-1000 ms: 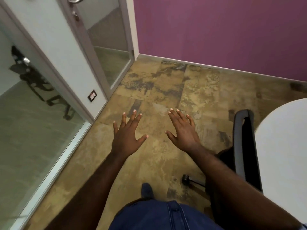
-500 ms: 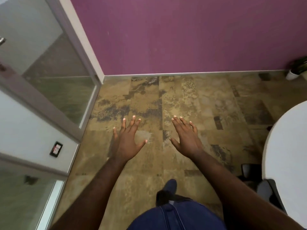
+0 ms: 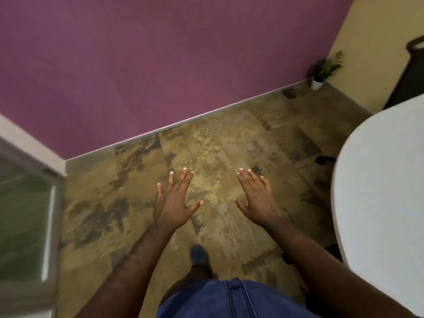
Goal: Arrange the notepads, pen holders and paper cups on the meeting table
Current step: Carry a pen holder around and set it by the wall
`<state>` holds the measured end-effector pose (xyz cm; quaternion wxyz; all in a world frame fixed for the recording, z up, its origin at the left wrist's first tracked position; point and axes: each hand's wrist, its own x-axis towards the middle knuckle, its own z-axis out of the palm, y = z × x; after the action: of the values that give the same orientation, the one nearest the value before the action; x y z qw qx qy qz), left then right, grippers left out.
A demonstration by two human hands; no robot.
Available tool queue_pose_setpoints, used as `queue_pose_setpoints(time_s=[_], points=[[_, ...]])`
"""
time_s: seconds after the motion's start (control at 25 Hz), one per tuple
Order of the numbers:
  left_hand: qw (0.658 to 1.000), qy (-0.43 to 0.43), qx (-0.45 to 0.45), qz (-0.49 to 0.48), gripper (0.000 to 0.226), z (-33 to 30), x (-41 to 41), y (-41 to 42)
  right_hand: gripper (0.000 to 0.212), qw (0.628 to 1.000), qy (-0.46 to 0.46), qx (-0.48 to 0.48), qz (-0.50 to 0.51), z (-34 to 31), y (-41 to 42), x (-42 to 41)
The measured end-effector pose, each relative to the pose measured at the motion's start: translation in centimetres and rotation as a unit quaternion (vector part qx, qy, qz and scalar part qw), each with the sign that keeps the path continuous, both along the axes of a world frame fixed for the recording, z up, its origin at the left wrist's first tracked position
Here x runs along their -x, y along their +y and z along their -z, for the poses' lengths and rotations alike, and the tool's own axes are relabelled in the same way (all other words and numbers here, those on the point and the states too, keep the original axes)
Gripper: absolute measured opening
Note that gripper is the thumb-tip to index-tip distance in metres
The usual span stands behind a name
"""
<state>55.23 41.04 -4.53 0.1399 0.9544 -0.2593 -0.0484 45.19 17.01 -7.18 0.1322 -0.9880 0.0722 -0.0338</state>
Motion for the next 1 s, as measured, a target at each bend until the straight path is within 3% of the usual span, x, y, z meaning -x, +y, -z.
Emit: queue_pose_setpoints(time_s=[0.24, 0.44, 0.68, 1.0], points=[[0.986, 0.024, 0.009, 0.166, 0.086, 2.0, -11.8, -12.7, 0.075, 0.987, 0.023, -0.003, 0.157, 0.9, -7.9, -5.0], [0.942, 0.028, -0.008, 0.335, 0.087, 2.2, -17.6, -24.1, 0.074, 0.95, 0.017, -0.025, 0.31, 0.5, -13.4, -5.3], [0.877, 0.033, -0.012, 0.479, 0.087, 2.4, -18.5, -37.8, 0.073, 0.88, -0.005, -0.032, 0.473, 1.7, -19.6, -2.8], [0.803, 0.039, -0.05, 0.593, 0.086, 3.2, -13.6, -54.3, 0.073, 0.807, -0.007, -0.055, 0.588, 3.9, -28.5, 2.1]])
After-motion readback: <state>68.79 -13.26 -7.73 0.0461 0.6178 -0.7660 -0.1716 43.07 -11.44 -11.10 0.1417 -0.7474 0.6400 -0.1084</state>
